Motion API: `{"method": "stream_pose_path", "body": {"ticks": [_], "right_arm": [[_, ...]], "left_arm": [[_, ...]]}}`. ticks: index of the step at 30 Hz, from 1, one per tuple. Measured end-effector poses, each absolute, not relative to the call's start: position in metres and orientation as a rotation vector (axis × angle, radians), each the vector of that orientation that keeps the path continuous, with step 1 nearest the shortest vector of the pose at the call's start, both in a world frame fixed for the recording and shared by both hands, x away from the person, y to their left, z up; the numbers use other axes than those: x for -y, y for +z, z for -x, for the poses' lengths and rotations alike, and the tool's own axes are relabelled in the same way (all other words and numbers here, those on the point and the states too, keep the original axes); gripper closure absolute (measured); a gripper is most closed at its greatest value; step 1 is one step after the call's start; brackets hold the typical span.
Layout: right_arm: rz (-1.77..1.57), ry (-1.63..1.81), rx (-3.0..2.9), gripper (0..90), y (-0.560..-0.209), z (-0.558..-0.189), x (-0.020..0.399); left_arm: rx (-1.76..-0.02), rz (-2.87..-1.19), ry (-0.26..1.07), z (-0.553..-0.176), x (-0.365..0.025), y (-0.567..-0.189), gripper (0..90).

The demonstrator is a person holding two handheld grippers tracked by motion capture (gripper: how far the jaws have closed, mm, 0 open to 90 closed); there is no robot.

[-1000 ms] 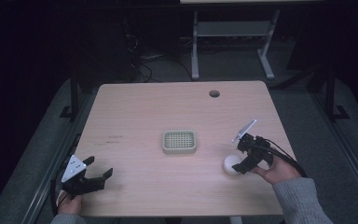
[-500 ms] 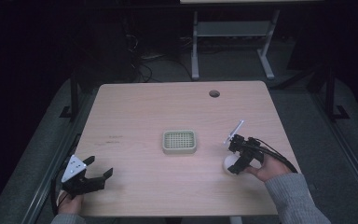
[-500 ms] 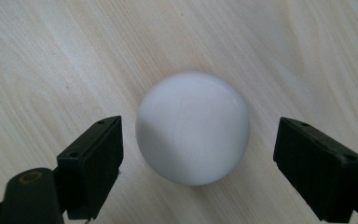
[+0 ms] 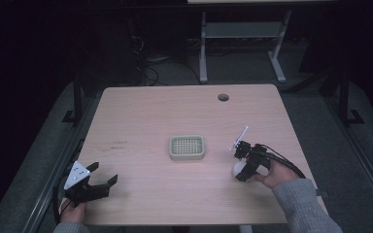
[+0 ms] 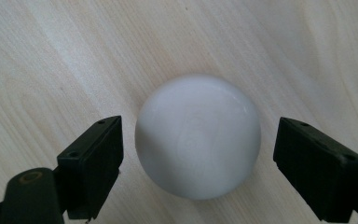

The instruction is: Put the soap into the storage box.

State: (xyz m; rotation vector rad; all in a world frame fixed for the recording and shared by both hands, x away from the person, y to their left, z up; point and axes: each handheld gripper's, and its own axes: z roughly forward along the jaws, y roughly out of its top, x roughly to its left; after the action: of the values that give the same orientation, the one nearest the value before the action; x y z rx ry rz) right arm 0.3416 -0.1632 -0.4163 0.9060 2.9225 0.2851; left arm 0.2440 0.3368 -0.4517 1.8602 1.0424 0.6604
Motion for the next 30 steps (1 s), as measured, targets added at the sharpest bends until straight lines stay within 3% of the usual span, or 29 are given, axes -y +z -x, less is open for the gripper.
{"method": "stream_pose_path", "body": {"ticks": [30], "right_arm": [[-0.885,0.167,-2.962,19.4,-0.436,-0.345,0.154]], "left_arm": [[-1.043,-1.855,0.659,-0.244,-0.336,-0.452,12.9]]}}
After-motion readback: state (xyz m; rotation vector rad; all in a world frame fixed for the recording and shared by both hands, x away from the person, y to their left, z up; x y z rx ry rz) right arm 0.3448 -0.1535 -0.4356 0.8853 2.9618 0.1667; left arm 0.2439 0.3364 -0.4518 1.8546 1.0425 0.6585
